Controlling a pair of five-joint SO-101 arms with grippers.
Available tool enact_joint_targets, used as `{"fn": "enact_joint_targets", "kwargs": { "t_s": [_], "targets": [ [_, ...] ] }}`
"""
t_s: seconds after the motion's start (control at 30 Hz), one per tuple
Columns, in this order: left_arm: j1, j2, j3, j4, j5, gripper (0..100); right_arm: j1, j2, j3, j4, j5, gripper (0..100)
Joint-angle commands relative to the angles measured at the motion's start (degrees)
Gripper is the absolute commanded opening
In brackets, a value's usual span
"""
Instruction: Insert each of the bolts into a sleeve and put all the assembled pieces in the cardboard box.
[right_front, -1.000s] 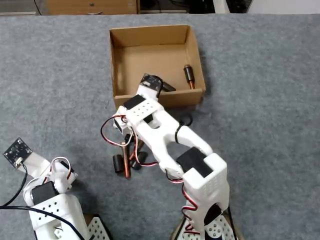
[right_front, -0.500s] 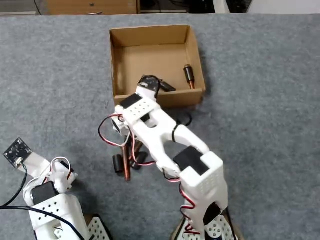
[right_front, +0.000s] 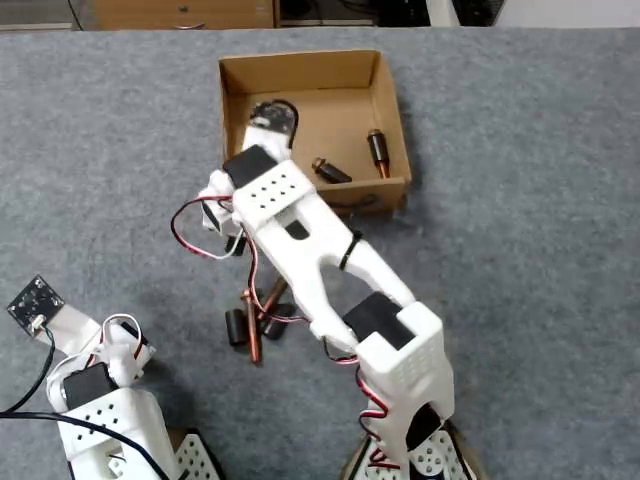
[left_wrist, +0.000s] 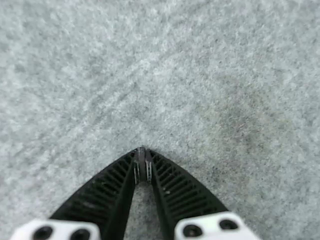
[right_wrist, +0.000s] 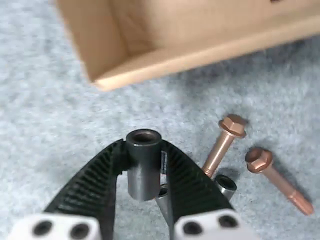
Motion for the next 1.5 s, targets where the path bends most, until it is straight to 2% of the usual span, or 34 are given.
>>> {"fn": "enact_joint_targets", "kwargs": {
  "t_s": [0.0, 0.2, 0.63, 0.77, 0.87, 1.07, 1.23, 1.47],
  "targets": [
    [0.70, -0.04, -2.29, 0.44, 0.00, 2, 0.66, -0.48, -8.92, 6.33, 3.16, 0.2],
    [0.70, -0.04, -2.90, 0.53, -2.20, 2, 5.32, -0.57, -25.80, 18.02, 11.52, 0.2],
    [0.79, -0.04, -3.08, 0.62, -3.16, 2, 21.67, -17.19, -34.68, 16.79, 32.35, 0.2],
    [3.87, 0.04, -5.45, 3.52, -3.69, 2, 25.89, -23.69, -34.68, 16.88, 38.15, 0.2],
    [7.47, 0.04, -5.89, 3.87, -6.42, 2, 28.26, -28.44, -31.69, 17.05, 41.14, 0.2],
    [13.54, 0.04, -7.30, 4.22, -6.95, 2, 33.19, -40.22, -17.45, 17.05, 41.49, 0.2],
    [18.73, 0.22, -12.57, 3.87, -7.56, 2, 33.45, -52.88, -4.88, 14.15, 47.82, 0.2],
    [27.16, 0.48, -21.27, 4.31, -7.47, 2, 33.54, -69.58, 16.04, 6.59, 50.55, 0.2]
  ]
}}
